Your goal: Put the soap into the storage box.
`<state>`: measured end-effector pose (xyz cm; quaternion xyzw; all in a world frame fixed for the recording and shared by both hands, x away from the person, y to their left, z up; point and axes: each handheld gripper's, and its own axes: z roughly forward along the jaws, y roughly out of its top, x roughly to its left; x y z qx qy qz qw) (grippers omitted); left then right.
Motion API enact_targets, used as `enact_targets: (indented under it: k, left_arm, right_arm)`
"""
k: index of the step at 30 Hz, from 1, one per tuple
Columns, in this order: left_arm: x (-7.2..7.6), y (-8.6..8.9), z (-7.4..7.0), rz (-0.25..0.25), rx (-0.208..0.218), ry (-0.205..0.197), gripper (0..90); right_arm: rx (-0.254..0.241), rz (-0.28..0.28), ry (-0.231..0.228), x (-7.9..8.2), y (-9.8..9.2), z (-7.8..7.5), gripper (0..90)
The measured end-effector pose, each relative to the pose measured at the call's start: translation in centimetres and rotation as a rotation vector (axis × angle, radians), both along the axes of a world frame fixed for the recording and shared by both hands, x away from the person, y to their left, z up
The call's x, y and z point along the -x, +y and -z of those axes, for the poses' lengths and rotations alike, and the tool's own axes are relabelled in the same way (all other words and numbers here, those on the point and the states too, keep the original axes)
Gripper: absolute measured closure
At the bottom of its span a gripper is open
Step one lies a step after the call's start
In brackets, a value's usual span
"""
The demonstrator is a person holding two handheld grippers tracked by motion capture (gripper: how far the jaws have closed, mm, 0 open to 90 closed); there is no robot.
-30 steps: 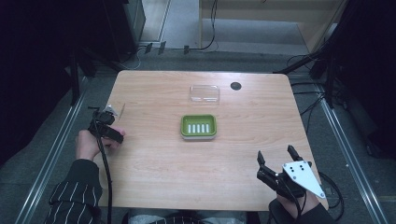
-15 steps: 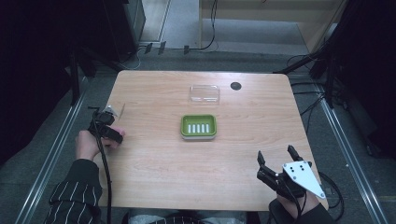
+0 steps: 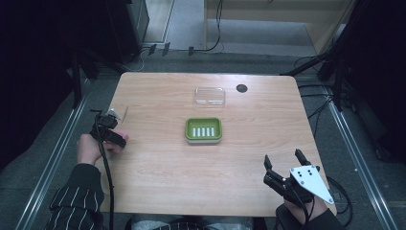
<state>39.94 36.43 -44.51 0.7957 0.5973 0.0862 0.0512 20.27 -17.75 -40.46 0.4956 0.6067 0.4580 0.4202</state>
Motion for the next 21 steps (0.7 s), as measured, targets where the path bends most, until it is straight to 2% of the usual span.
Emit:
enact_targets:
  k: [21]
  left_arm:
    - [0.5, -1.4, -0.9, 0.081, 0.0, 0.002, 38.1]
  right_arm:
    - [0.002, 0.002, 0.002, 0.0, 0.0, 0.0, 12.7]
